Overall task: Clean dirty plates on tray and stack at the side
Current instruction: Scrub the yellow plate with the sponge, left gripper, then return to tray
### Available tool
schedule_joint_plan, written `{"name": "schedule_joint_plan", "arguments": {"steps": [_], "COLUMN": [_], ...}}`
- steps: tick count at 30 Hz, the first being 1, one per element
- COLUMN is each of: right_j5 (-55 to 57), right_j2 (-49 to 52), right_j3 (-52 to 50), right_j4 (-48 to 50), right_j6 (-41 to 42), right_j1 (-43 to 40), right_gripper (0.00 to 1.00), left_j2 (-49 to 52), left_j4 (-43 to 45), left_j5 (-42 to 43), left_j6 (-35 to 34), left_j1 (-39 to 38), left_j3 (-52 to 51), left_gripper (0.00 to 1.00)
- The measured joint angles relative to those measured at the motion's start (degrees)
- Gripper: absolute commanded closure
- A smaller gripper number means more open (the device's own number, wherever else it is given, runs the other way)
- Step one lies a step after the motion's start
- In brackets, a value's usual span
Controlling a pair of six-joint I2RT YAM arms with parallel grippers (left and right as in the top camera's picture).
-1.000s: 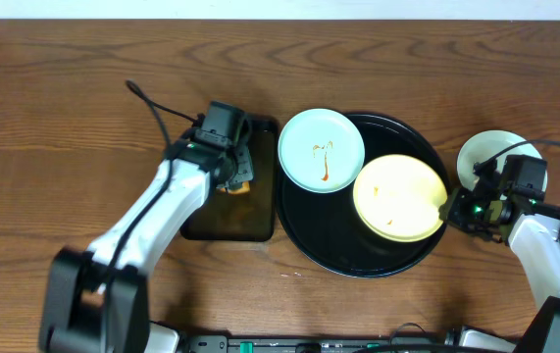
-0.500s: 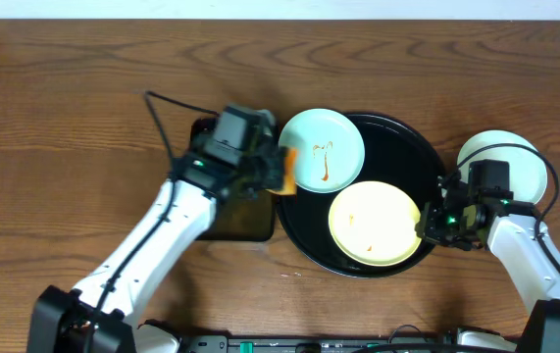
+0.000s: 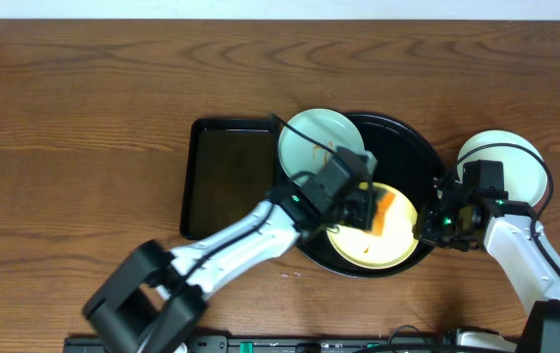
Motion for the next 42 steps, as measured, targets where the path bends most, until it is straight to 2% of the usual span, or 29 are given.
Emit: {"name": "schedule_joint_plan", "arguments": {"steps": [11,16,20,27,38,42], "right_j5": [0.0,0.1,0.0,-0.4,-0.4,-0.4], "right_j2": [0.0,0.0,0.0,0.0,0.0,0.0], "right_j3": [0.0,0.0,-0.1,-0.1,-0.1,-0.1], "right_j4": [-0.3,-0.4,-0.6,-0.8,-0.9,-0.9], "right_j6": [0.0,0.0,0.0,0.0,0.0,0.0], "right_j1": [0.0,0.0,0.0,0.1,0.1,0.1], "right_gripper": [0.99,0.99,0.99,0.99,0.99,0.98], "left_j2": [6.8,8.3,8.5,8.5,8.4,6.1], "left_j4": [4.5,-0.1,-4.4,-5.0,-4.9,-8.1], "left_j5": [0.0,-0.8,-5.5,-11.9,-14.0,-15.0], "left_j6": [-4.2,-4.3,-3.3,-1.1,-0.9,0.1], "left_j1": [-5.0,-5.3,-5.2,-2.3,1.4,1.6], "left_j3": [0.0,0.0,0.1,0.2,0.2,0.2], "left_gripper": [0.92,0.93,0.92,0.93,0.93,0.93]}}
